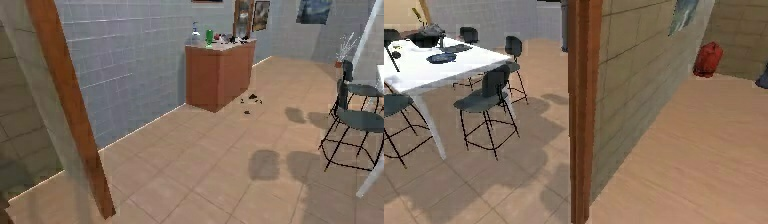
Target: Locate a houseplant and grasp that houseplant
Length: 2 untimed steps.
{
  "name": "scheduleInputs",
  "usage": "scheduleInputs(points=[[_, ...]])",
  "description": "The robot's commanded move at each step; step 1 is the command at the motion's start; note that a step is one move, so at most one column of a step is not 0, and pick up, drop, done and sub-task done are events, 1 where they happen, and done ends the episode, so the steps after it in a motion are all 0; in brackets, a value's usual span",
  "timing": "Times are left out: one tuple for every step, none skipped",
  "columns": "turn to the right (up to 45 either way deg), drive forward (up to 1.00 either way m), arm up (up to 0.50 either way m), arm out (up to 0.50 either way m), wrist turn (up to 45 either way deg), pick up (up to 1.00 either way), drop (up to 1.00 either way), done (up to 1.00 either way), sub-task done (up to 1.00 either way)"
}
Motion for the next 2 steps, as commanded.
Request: scheduleInputs(points=[[0.0,0.2,0.0,0.0,0.0,0.0,0.0,0.0,0.0],[33.0,0.0,0.0,0.0,0.0,0.0,0.0,0.0,0.0]])
